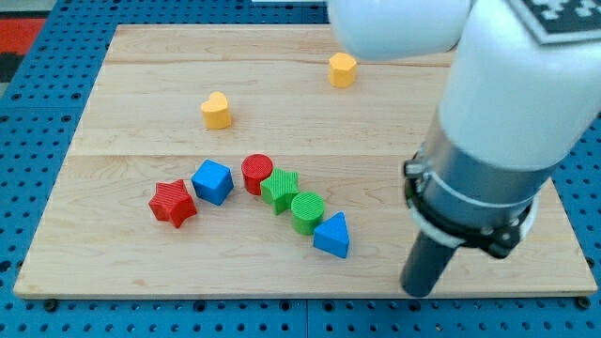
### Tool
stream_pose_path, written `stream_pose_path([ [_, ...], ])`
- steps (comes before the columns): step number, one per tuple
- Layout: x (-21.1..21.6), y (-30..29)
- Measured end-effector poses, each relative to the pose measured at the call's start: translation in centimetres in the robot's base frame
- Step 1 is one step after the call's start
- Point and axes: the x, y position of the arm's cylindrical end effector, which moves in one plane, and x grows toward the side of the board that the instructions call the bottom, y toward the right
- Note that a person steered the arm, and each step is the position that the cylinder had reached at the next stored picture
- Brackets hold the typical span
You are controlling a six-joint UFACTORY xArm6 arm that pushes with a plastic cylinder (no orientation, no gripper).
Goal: Slightly move the blue triangle upwards into the green blocks
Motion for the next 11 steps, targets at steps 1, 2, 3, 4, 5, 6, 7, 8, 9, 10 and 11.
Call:
stream_pose_path([
  [1, -1.2, -1.1],
  [2, -2.7, -1.0],
  [3, -3.6, -3.3],
  [4, -4.4, -4.8],
  [5, -3.5, -4.9],
  [6, -1.3, -4.2],
  [7, -2.1, -4.3],
  [8, -3.4, -5.1],
  [9, -2.7, -5.4],
  [10, -1.4, -5.7],
  [11, -1.3, -6.7],
])
